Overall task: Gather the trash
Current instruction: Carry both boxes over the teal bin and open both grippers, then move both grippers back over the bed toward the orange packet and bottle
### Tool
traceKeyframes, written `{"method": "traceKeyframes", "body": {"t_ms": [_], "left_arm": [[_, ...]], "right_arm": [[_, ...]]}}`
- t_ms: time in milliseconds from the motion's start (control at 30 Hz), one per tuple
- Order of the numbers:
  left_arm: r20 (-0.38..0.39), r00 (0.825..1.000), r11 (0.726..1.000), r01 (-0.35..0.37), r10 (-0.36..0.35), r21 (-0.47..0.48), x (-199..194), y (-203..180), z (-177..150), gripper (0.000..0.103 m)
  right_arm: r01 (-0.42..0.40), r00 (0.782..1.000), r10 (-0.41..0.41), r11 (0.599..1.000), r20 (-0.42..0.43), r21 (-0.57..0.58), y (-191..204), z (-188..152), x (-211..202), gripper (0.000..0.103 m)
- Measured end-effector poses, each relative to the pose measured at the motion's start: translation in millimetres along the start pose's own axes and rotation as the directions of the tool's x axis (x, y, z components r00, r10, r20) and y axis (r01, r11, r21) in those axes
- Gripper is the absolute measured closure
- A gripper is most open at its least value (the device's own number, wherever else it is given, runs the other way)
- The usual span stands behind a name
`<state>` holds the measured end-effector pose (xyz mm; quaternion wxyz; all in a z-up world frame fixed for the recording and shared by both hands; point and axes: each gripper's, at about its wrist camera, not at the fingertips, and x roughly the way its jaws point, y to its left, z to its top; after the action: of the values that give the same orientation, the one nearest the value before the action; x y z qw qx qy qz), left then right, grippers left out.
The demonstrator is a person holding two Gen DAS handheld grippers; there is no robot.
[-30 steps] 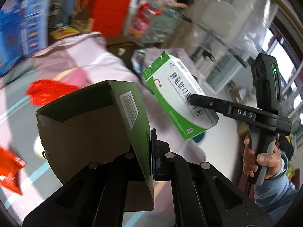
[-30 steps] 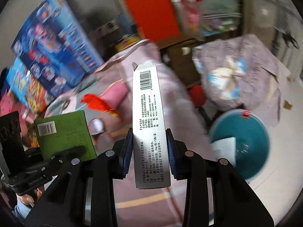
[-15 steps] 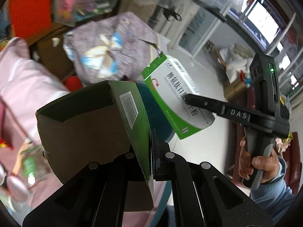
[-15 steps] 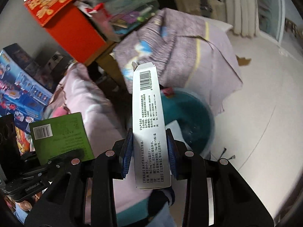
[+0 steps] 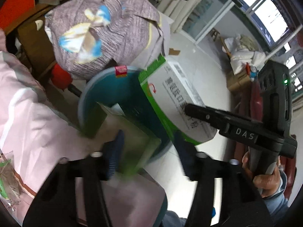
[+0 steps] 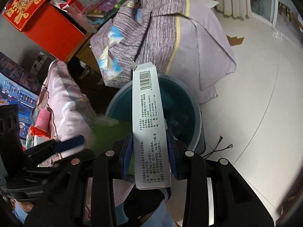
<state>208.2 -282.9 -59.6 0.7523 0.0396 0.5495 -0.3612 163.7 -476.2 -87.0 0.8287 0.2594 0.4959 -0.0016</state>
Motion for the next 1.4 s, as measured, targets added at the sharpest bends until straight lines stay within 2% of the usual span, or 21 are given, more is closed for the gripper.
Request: {"method": "traceKeyframes", "body": {"t_ms": [267, 400, 433, 467, 500, 567, 600, 967, 1400], "left_arm": [[0.021, 1.000, 0.999, 0.007, -0.006, -0.052, -13.3, 17.7, -3.7, 0.025], [0.037, 0.999, 0.997, 0.002, 0.001, -0.072, -21.8, 24.5, -10.6, 0.017], [0.039, 0.999, 0.997, -0.001, 0.004, -0.073, -24.5, 25.1, -12.8, 0.015], [0.041, 0.999, 0.997, -0.004, 0.007, -0.074, -25.3, 25.8, -13.5, 0.014], [0.041, 0.999, 0.997, -0.004, 0.007, -0.075, -26.7, 26.5, -15.0, 0.014], [0.041, 0.999, 0.997, -0.002, 0.006, -0.078, -30.7, 28.4, -19.4, 0.013], [0.040, 0.999, 0.997, -0.003, 0.006, -0.079, -32.1, 29.2, -21.4, 0.013], [0.068, 0.997, 0.996, -0.024, 0.030, -0.090, -55.6, 44.6, -47.9, 0.009], [0.141, 0.988, 0.990, -0.040, 0.059, -0.137, -108.1, 74.5, -90.9, 0.007]], "right_arm": [[0.002, 1.000, -0.002, 1.000, -0.016, -0.002, 4.5, 2.6, 9.4, 0.071], [0.004, 0.999, -0.005, 1.000, -0.036, -0.015, 11.0, 2.7, 15.1, 0.067], [0.003, 0.999, -0.003, 1.000, -0.042, -0.014, 11.8, 2.9, 16.4, 0.062], [-0.002, 0.999, 0.001, 1.000, -0.047, -0.009, 12.7, 2.4, 17.5, 0.046], [0.003, 0.999, -0.003, 1.000, -0.045, -0.005, 13.6, 1.6, 17.4, 0.038], [0.014, 0.999, -0.015, 1.000, -0.039, -0.009, 16.9, 1.5, 16.3, 0.036], [0.018, 0.999, -0.018, 1.000, -0.044, -0.008, 18.2, 1.0, 16.2, 0.029], [0.065, 0.996, -0.067, 0.998, -0.066, -0.024, 41.2, -10.1, 13.3, 0.026], [0.064, 0.994, -0.074, 0.991, -0.083, -0.116, 105.9, -32.4, 9.1, 0.026]]}}
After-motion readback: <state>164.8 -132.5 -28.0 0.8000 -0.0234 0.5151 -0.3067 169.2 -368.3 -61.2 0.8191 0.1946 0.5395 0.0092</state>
